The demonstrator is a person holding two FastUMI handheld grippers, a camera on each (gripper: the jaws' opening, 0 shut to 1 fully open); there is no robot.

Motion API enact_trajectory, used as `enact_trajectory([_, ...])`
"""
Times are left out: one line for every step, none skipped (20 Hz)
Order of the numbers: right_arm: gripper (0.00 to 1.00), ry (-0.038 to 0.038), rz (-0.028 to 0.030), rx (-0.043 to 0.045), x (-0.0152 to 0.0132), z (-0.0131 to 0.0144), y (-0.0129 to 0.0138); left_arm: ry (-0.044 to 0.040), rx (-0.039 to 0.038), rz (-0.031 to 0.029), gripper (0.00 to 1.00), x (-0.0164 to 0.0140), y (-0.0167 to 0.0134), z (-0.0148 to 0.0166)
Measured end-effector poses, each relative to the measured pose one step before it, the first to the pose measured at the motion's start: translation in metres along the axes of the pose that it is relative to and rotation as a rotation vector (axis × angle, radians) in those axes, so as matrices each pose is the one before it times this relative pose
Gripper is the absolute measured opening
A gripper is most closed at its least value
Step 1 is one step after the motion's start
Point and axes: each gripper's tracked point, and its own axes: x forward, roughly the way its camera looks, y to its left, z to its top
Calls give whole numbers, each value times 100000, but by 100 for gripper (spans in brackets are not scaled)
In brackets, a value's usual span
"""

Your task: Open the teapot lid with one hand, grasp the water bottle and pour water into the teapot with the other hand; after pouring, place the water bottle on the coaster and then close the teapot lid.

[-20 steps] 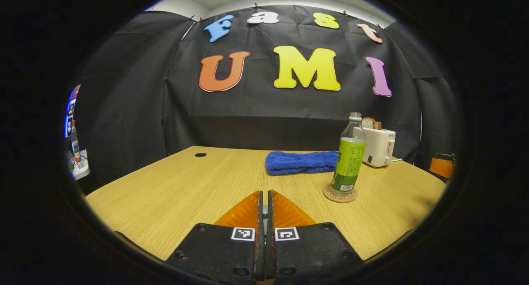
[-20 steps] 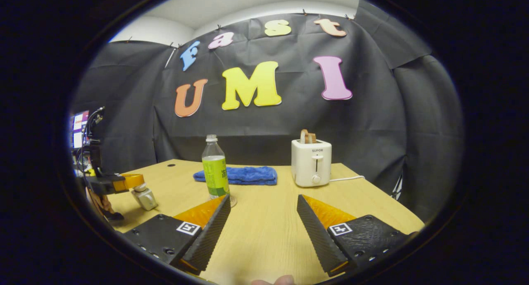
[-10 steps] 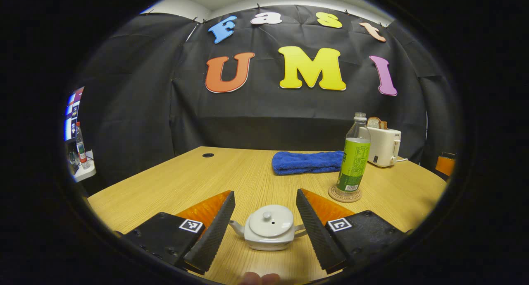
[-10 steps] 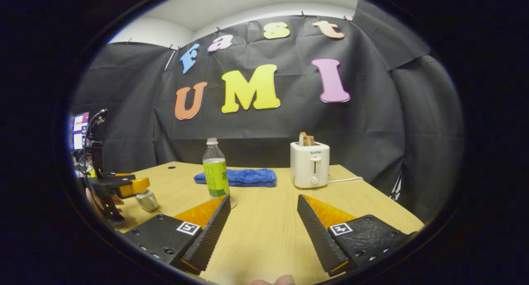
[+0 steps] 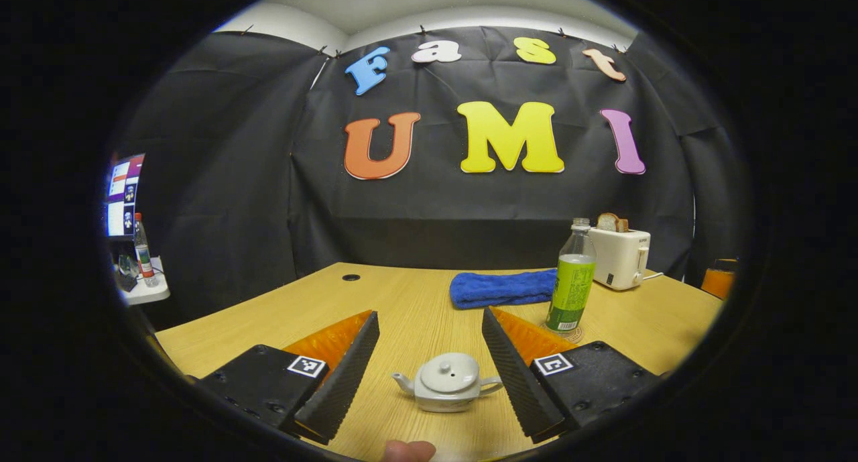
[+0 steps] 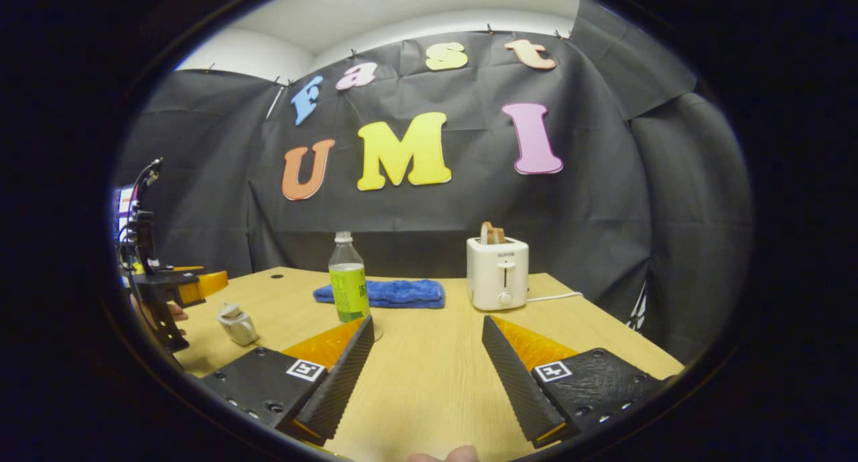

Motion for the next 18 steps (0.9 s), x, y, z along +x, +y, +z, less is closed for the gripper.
enact_trajectory([97,-746,-534,-722,-99,245,2,-1553,684,-1193,97,-258,-389,495])
enact_trajectory([97,-1072,-756,-780,-250,253,-41,-719,255,-2589,97,-368,-919,444])
enact_trajectory([97,-1150,-1022,-948,-317,381,26,-1679,269,-2437,96,-461,-1067,601])
enact_trajectory([97,-1047,-1159,-826,-330,212,40,-1089,1227,-1247,97,-505,-909,709])
enact_trajectory([97,-931,-1215,-609,-324,365,44,-859,1945,-829,97,-615,-628,586])
enact_trajectory([97,-1114,-1268,-521,-727,361,122,-897,1650,-389,97,-717,-754,555])
enact_trajectory([97,-750,-1017,-350,-599,408,152,-1224,636,-1206,97,-606,-834,404])
enact_trajectory([97,-575,-647,-897,-780,247,286,-780,-58,-2327,97,-638,-1121,395])
enact_trajectory([97,-910,-826,-1394,-854,404,204,-83,-354,-1437,96,-548,-716,175])
enact_trajectory([97,-1451,-1158,-1232,-967,589,4,858,-863,-544,96,-657,-365,-237])
enact_trajectory([97,-2231,-1403,-669,-980,684,-41,821,-1502,-709,98,-810,-391,-159])
enact_trajectory([96,-2091,-1518,45,-1035,641,164,712,-2527,-367,99,-763,-300,47])
enact_trajectory([96,-1929,-1052,339,-780,662,46,1197,-2685,-401,99,-464,-245,411])
enact_trajectory([97,-2359,-393,802,-835,599,91,980,-2913,-115,99,-738,-130,335])
enact_trajectory([97,-1989,-213,978,-699,588,50,-2459,-3070,654,99,-616,83,990])
enact_trajectory([95,-2159,-261,1144,-655,581,-147,-2504,-1881,-884,99,-292,-289,1043])
enact_trajectory([96,-1145,-721,1079,-385,337,-133,-1489,-174,-428,99,-361,-344,785])
enact_trajectory([95,87,-105,669,-322,-257,-193,-967,1070,-676,99,-431,-417,427])
